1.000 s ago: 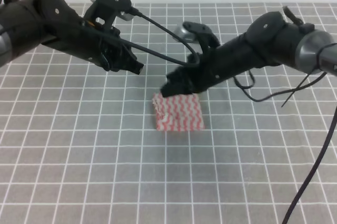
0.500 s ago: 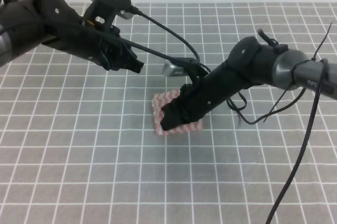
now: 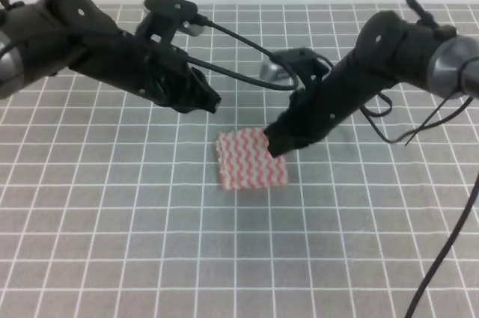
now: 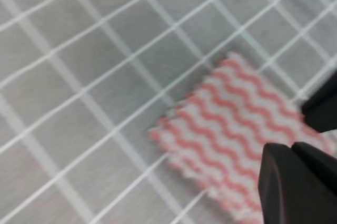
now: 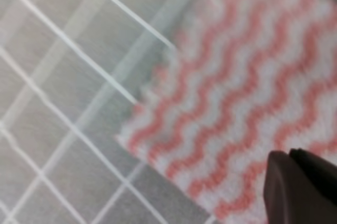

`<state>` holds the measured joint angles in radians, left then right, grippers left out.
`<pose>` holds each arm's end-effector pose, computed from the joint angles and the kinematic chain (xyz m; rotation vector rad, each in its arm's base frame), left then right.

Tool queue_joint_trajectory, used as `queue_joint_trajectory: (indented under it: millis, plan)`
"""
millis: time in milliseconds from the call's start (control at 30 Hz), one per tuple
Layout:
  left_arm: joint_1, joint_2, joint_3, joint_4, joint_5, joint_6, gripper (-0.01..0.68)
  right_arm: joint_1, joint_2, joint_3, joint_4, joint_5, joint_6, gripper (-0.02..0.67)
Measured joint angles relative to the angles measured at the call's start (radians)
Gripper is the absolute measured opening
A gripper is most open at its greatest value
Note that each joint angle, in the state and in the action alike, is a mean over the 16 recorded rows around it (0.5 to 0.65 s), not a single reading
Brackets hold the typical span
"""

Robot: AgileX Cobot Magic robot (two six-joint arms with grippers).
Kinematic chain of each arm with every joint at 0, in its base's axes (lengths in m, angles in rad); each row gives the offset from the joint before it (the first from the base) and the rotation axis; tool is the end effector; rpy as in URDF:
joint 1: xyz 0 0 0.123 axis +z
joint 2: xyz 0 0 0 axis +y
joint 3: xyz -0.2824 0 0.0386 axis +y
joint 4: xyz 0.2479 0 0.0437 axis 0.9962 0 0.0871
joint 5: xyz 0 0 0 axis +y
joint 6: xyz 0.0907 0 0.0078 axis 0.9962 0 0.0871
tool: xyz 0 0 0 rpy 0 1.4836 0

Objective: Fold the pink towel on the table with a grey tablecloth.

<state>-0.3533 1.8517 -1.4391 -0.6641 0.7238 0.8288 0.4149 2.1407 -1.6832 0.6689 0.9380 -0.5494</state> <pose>0.3712 -0.1766 0.2574 0.9532 2.2791 -0.5479 0.3988 0.2254 0.1965 -0.8493 2.6046 0.8045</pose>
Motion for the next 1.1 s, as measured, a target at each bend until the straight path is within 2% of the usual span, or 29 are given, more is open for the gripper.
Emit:
queue_joint_trajectory:
  millis: [267,600,833,1100]
  plan:
    - [-0.028,0.081,0.001,-0.084,0.065,0.085,-0.002,-0.01,0.026,0.007,-0.085,-0.001,0.048,-0.017]
    - [-0.041,0.096,0.0,-0.022,0.02,0.056,-0.002,-0.037,-0.058,0.007,-0.099,-0.023,0.06,-0.017]
    - [-0.016,-0.049,0.0,0.135,-0.061,-0.082,-0.002,-0.088,-0.218,0.007,-0.109,-0.068,0.073,-0.017]
    - [0.003,-0.337,0.053,0.29,-0.135,-0.266,-0.002,-0.13,-0.465,0.052,-0.081,-0.163,0.08,-0.017]
